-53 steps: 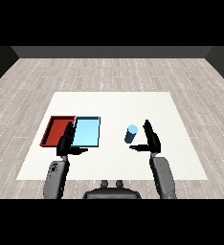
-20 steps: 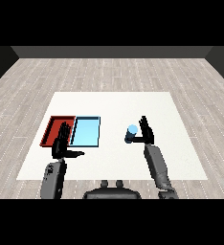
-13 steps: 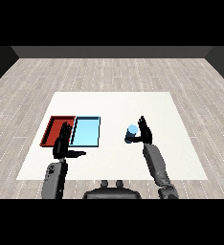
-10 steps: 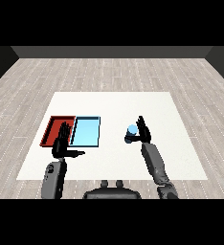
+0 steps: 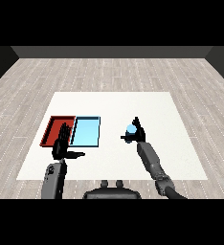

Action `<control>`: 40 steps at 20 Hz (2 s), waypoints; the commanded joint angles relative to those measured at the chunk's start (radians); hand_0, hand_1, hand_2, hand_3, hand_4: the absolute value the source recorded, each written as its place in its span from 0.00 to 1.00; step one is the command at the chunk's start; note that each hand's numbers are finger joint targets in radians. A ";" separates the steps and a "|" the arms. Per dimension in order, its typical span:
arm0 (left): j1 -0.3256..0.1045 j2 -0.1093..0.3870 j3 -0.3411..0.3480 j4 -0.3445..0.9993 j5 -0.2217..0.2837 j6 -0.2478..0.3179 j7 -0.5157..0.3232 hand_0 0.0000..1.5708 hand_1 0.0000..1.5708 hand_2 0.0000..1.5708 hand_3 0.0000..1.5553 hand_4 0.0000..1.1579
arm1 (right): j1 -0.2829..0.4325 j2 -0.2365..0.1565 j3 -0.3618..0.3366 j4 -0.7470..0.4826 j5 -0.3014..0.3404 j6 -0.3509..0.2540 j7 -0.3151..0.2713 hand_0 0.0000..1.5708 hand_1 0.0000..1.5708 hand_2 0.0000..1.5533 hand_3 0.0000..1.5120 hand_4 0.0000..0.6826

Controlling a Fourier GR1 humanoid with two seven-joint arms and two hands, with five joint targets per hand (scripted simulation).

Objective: Pick the blue can and put it in the blue box

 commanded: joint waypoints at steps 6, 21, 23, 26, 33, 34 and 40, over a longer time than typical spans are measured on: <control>-0.014 -0.023 -0.023 -0.029 -0.020 0.036 0.039 0.00 0.00 0.00 0.00 0.00 | -0.070 0.004 0.005 0.037 -0.021 -0.210 -0.009 0.81 0.81 0.89 0.91 0.64; -0.025 -0.019 -0.043 0.045 -0.057 0.021 -0.010 0.00 0.00 0.00 0.00 0.00 | -0.017 -0.010 0.154 -0.226 0.062 -0.244 0.146 0.93 0.93 0.95 0.96 0.92; 0.028 -0.039 -0.080 -0.051 -0.082 0.050 0.025 0.00 0.00 0.00 0.00 0.00 | -0.061 0.003 0.212 -0.279 0.050 -0.301 0.165 0.94 0.94 0.95 0.96 0.93; -0.007 -0.039 -0.080 -0.034 -0.070 0.040 0.039 0.00 0.00 0.00 0.00 0.00 | 0.029 0.003 0.295 -0.449 0.055 -0.320 0.219 0.92 0.92 0.95 0.95 0.92; -0.035 -0.056 -0.178 -0.030 0.019 0.046 0.155 0.00 0.00 0.00 0.00 0.00 | -0.085 0.003 0.267 -0.377 0.065 -0.294 0.182 0.95 0.95 0.94 0.95 0.93; -0.073 -0.056 -0.129 0.032 0.028 0.005 0.140 0.00 0.00 0.00 0.00 0.00 | -0.091 -0.028 0.264 -0.396 0.060 -0.244 0.214 0.95 0.95 0.94 0.95 0.93; -0.080 -0.057 -0.155 0.024 0.048 0.027 0.156 0.00 0.00 0.00 0.00 0.00 | 0.089 -0.061 0.269 -0.629 0.081 -0.208 0.289 0.95 0.95 0.95 0.95 0.92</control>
